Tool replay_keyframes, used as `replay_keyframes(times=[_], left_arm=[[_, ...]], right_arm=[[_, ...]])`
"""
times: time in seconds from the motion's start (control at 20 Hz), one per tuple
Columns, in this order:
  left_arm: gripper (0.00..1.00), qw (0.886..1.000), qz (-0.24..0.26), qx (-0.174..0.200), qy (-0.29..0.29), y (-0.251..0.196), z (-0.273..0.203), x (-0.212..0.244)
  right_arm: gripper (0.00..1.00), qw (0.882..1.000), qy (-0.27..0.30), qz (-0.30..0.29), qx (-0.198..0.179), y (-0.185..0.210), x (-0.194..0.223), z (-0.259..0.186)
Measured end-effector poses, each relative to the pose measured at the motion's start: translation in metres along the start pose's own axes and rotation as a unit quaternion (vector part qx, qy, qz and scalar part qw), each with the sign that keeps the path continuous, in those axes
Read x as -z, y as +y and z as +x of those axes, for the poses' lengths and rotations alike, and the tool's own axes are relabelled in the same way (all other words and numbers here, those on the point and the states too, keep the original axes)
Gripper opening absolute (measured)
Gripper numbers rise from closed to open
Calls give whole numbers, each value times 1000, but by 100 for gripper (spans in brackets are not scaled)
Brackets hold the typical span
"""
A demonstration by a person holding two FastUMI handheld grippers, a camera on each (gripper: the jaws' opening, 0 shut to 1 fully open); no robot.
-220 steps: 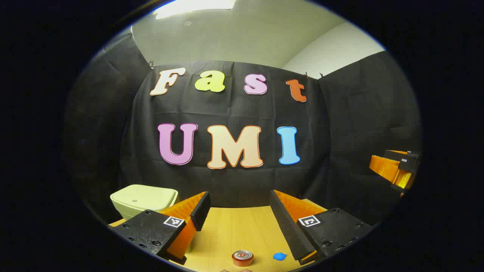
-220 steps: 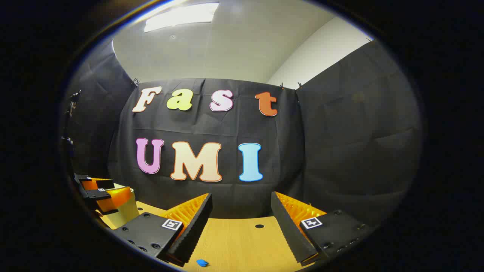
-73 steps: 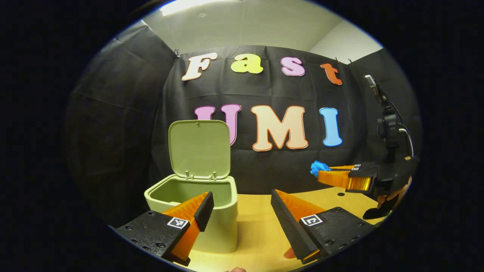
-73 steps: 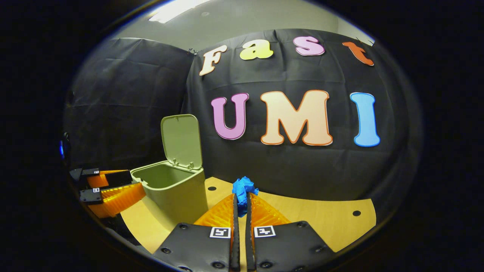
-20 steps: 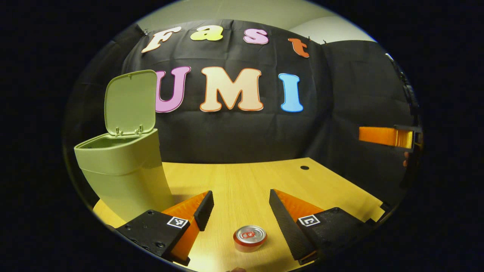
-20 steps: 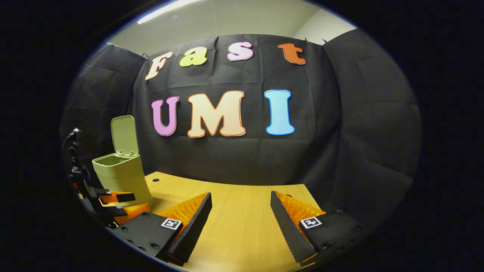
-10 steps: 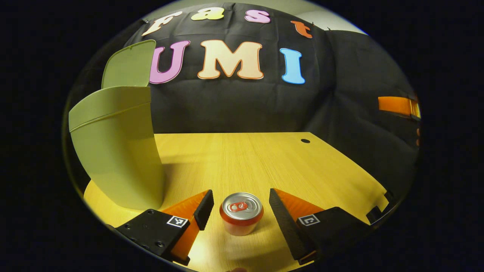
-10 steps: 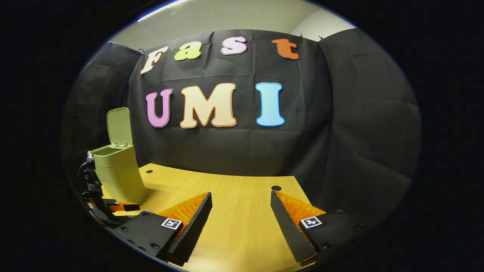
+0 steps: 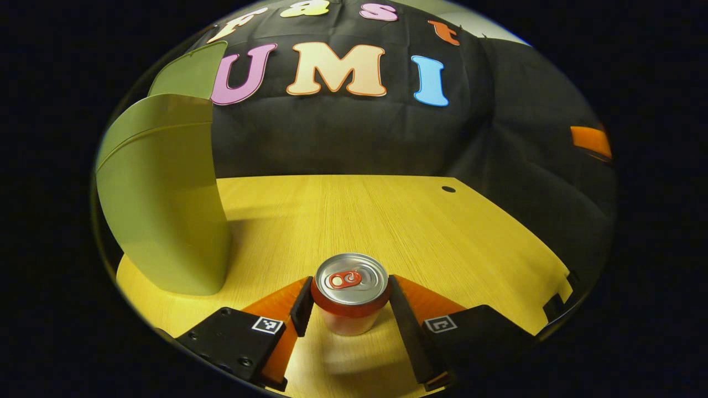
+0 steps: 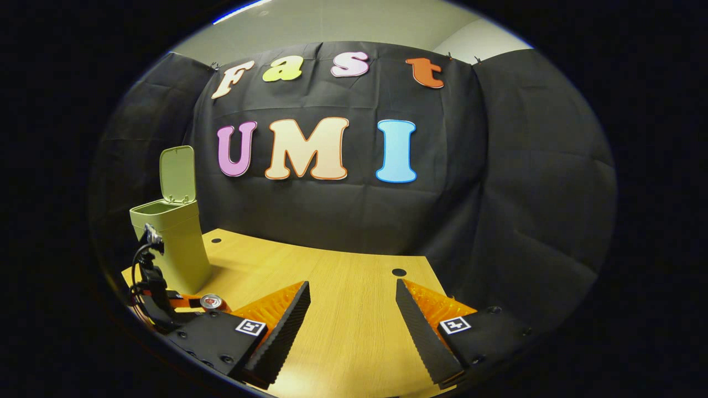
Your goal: Press the lid of the desktop garbage bin to open it, pick up the crumpled paper on the desktop and throw it into the bin, then pick up the pop can on the desktop and drop it into the bin, and finally close the garbage bin lid.
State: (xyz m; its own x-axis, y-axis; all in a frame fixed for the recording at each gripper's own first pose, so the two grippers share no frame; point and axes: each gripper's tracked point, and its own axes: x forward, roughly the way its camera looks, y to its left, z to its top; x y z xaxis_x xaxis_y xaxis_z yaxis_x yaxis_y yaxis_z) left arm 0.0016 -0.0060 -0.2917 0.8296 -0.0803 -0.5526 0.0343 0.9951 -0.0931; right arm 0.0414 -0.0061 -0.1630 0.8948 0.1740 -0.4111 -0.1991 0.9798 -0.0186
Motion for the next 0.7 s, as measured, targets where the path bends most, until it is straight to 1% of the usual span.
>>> replay_keyframes(times=[0.3, 0.5, 0.65, 0.7], left_arm=[[77, 997, 28, -11, -73, 20, -7, -77], [77, 990, 30, -26, -133, 37, -14, -142], [76, 984, 33, -37, -170, 51, -21, -184], [76, 981, 38, -46, -186, 61, -26, -202]], right_arm=[[98, 1000, -4, 12, -25, 38, 3, 3], [98, 998, 2, 24, -53, 72, 13, 4], [98, 998, 3, 27, -62, 81, 17, 5], [98, 997, 3, 33, -63, 82, 16, 7]])
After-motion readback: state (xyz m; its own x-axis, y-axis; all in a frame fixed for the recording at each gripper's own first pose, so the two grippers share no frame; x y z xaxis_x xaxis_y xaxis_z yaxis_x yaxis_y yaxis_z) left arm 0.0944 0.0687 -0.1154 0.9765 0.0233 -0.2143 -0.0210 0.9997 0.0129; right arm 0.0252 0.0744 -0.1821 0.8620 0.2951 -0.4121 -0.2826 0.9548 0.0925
